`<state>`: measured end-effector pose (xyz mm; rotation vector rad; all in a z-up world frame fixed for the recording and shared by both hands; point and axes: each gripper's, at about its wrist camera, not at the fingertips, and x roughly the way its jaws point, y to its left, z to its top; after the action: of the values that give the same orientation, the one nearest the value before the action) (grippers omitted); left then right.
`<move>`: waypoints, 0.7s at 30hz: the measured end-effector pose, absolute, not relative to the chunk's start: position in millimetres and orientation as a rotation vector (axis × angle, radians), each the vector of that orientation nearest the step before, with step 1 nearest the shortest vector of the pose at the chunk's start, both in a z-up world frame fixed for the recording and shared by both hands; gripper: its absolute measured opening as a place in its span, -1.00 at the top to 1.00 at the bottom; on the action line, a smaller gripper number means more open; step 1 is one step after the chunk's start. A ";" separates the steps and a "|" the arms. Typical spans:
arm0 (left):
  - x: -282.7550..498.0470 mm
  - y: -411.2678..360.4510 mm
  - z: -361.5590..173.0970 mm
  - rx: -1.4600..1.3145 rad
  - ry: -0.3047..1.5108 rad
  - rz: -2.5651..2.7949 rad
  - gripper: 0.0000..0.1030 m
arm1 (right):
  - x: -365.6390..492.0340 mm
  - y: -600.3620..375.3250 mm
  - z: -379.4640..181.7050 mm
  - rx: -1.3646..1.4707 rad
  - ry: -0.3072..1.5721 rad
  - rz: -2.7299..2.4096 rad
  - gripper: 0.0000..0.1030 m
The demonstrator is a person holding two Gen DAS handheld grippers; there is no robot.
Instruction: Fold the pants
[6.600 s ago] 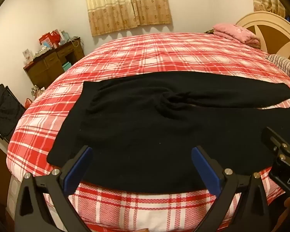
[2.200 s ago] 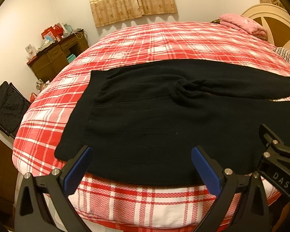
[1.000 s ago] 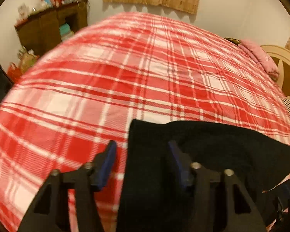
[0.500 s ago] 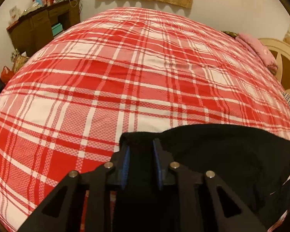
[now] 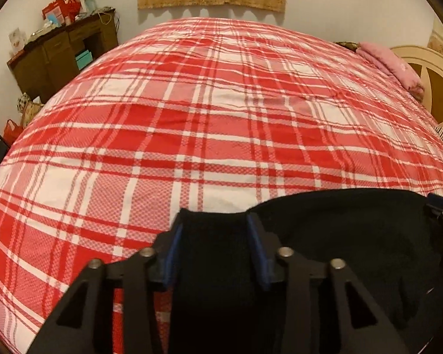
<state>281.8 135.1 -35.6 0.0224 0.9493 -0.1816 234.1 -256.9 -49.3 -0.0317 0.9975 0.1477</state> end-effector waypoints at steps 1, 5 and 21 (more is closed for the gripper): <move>283.0 138.0 -34.3 0.014 0.948 -0.176 0.55 | 233.8 -254.5 -47.9 -0.037 1.000 0.155 0.61; 285.7 150.9 -26.4 -0.083 0.945 -0.185 0.77 | 225.0 -245.6 -30.3 -0.056 0.956 0.121 0.94; 136.5 170.7 91.9 -0.154 0.571 -0.316 0.86 | 58.0 -199.1 82.7 0.022 0.652 0.181 0.94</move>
<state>136.5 170.7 91.9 -0.1544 0.5713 -0.3163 58.0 -199.1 82.7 0.0224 0.6522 0.1807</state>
